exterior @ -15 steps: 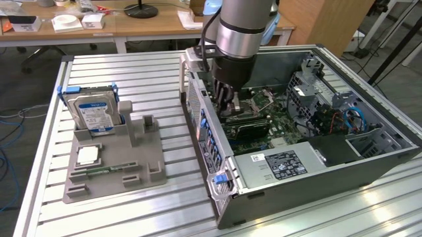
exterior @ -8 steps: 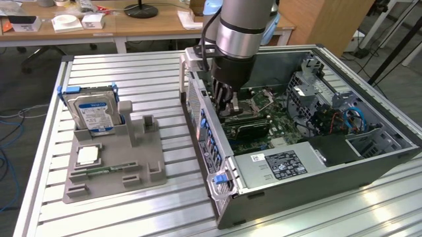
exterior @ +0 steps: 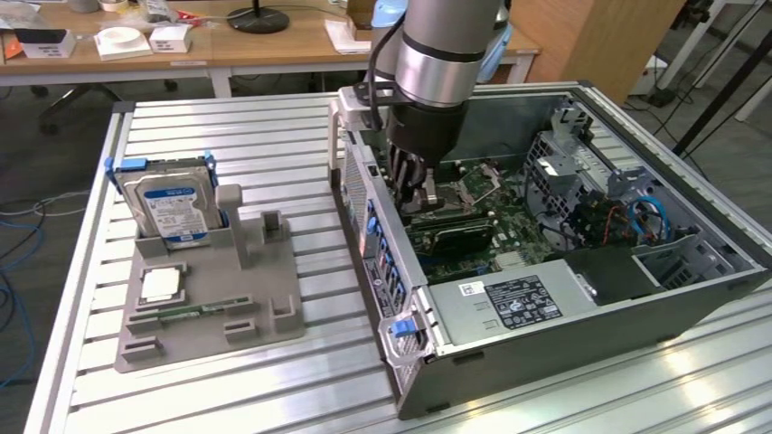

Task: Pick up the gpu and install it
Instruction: 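Press down on the gpu until it lock into place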

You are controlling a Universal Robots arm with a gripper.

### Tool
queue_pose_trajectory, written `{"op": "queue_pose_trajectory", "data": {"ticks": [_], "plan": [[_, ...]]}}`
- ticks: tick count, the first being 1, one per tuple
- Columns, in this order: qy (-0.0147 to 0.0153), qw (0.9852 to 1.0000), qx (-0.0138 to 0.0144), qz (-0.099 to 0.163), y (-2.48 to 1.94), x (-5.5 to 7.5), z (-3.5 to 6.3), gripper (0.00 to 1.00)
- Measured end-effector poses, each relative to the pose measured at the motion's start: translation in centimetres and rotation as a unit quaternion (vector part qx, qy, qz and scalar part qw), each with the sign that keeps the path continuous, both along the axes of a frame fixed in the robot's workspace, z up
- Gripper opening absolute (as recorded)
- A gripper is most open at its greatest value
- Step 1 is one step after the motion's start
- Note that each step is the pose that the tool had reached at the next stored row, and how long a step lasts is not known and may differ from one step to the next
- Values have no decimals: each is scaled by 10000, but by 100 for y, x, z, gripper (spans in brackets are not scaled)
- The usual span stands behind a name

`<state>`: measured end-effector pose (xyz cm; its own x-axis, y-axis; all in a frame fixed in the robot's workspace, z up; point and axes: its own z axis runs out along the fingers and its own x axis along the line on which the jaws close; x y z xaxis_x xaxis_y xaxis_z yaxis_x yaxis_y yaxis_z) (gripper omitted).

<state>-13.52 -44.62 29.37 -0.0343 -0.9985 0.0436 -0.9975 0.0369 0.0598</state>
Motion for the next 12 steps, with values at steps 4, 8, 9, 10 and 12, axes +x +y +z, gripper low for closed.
{"op": "queue_pose_trajectory", "data": {"ticks": [4, 8, 9, 10, 12], "plan": [[2, 10000, -1, 0, 0, 0, 46, 11], [0, 10000, 1, 0, 1, -1, 57, 11], [0, 10000, 1, 0, 1, -2, 57, 11], [0, 10000, 0, 0, 1, -3, 58, 11], [1, 10000, 0, 0, 0, -7, 65, 11]]}}
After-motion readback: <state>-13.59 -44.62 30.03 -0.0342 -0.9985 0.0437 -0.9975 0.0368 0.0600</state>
